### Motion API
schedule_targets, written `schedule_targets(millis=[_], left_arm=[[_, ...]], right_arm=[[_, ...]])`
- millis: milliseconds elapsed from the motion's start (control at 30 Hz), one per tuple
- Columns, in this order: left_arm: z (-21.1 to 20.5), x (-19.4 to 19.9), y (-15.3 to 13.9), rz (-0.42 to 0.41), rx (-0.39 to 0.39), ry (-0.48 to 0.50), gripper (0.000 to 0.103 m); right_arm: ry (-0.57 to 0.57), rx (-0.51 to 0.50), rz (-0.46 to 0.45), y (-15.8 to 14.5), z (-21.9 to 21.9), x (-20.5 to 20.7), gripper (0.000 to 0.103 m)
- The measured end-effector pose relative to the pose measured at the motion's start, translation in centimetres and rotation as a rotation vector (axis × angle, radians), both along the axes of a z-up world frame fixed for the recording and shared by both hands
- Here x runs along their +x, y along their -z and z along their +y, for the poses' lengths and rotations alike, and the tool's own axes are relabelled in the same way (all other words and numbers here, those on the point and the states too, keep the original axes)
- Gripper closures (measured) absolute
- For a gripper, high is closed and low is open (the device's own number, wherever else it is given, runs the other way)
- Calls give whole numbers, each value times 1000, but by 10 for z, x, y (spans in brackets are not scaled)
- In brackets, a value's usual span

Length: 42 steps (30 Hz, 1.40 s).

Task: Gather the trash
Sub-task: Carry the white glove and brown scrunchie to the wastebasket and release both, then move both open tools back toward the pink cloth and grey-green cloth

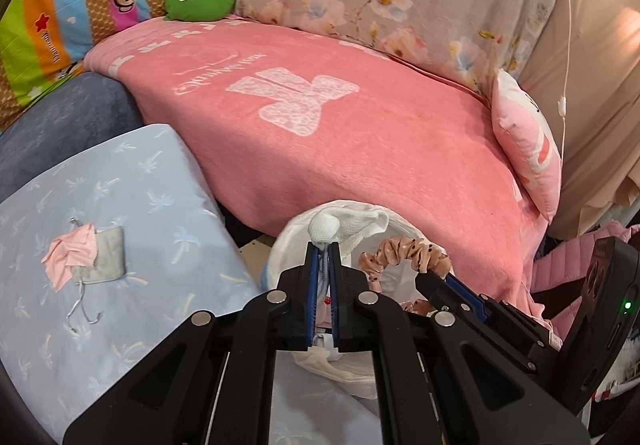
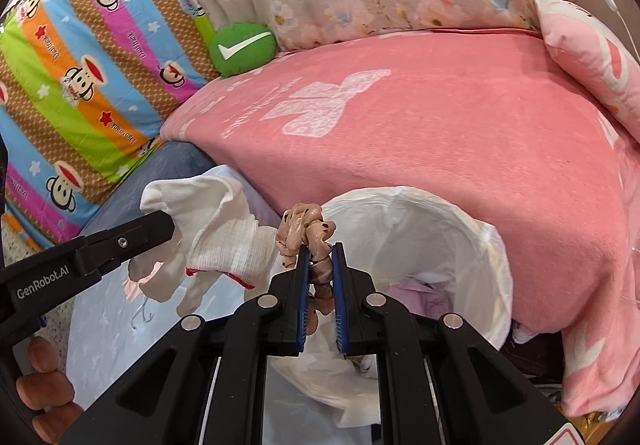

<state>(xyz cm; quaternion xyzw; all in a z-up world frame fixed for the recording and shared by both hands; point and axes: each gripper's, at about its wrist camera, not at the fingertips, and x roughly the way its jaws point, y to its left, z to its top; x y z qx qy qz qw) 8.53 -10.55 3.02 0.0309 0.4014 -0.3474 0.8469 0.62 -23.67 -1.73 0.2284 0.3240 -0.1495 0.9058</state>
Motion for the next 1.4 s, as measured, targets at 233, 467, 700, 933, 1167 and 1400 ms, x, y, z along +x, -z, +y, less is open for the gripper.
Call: schedule_targets(millis=[233,467,700,933,1167,1400], left_arm=[[-22,-7,6,33,8,40,93],[-19,-8,5,-2,14,2,46],[-16,-6,8,-12,31,-18,46],[-10,-3,11,-6,34,-33,46],[1,0,15,6,31,-52,46],[11,2,17,12,27,-67,46]], right_arm=[[34,10,9,9,-16,-9,93],[50,4,9,11,-19,-10,88],[39,4,9,12,-15,-6,88],[20,-6,19,13,-6,-2,88],[0,-15,26,14,-2,3,84],[-23,-24,33,14,11,7,84]])
